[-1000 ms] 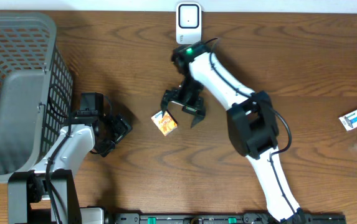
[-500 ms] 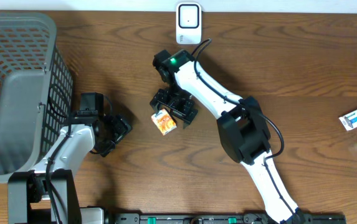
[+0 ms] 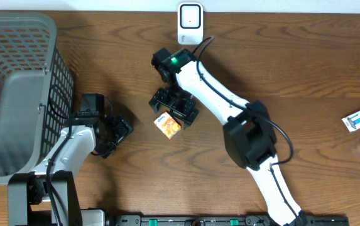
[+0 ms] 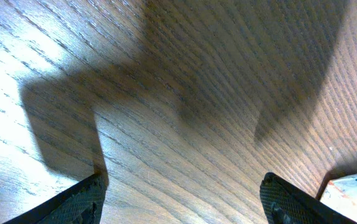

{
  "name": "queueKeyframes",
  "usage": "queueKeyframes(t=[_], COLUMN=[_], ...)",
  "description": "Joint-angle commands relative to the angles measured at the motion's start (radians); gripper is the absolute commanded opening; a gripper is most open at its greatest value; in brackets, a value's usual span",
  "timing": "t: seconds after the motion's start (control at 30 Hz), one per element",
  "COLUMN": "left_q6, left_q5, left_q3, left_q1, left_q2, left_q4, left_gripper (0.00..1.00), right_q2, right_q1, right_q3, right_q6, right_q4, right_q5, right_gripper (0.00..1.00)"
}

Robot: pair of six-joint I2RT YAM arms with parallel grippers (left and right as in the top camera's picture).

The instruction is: Scan the item barcode

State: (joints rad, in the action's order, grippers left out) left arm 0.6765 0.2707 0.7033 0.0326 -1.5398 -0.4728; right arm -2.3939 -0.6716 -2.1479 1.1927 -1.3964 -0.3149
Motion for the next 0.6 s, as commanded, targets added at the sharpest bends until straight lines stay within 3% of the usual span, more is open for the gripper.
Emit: queueKeyframes(t=[0.0, 0.57], left_q6=[-0.013, -0.013], left_q5=[-0.182, -0.182], left_q3=[-0.126, -0.126], left_q1=[0.024, 0.024], left_q2=[-0.118, -0.118], left_q4=[-0.042, -0.042], left_gripper=[0.82, 0.82], right_q2=[0.060, -0.029], right_q1=[-0.008, -0.032], right_q3=[0.001, 0.002], right_q6=[-0.023, 0.089], right_q4=[-0.013, 0.043], right_q5=[0.018, 0.132], right_gripper=[0.99, 0.99])
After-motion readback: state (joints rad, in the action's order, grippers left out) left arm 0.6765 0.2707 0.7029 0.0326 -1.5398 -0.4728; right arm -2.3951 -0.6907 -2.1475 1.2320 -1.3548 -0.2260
